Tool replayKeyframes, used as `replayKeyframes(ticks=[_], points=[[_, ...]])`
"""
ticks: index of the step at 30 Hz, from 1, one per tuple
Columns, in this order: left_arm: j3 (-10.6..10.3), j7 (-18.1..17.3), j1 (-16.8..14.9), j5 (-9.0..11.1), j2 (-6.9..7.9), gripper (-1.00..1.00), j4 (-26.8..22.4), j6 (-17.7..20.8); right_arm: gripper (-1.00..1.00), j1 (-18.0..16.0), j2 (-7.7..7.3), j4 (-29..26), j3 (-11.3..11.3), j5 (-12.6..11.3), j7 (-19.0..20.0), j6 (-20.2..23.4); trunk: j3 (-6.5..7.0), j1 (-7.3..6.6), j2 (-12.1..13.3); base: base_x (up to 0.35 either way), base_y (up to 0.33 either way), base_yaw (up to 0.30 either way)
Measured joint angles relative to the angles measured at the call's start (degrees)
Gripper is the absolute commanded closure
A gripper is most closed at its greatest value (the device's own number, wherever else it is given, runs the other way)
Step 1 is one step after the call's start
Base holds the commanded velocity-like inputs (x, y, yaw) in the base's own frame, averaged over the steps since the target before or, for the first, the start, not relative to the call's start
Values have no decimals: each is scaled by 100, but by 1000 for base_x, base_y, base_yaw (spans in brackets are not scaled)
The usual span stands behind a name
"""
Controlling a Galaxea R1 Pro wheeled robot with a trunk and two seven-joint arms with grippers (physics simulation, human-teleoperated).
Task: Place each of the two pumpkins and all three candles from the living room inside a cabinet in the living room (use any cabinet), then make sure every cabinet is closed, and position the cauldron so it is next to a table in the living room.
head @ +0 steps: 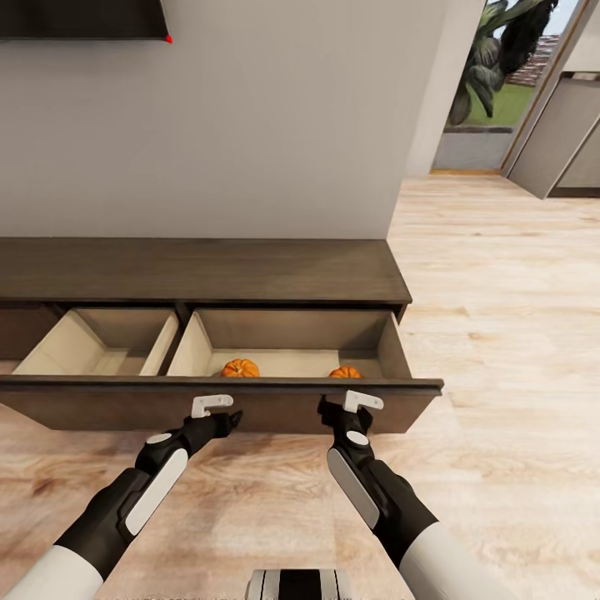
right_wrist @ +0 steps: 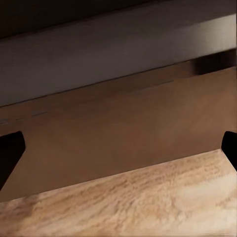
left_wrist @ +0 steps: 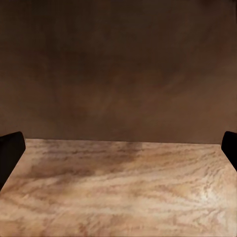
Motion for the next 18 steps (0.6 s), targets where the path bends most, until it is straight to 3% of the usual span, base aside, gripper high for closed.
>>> replayKeyframes(ticks=[7, 18], points=[[1, -1, 0, 1, 18, -100, -10, 0, -100, 0, -2, -3, 0, 0, 0, 0, -155, 18, -9, 0, 0, 0], [0, 6, 0, 9, 96, -100, -36, 0, -100, 0, -2, 0, 0, 6, 4, -26, -200, 23, -12, 0, 0, 0]])
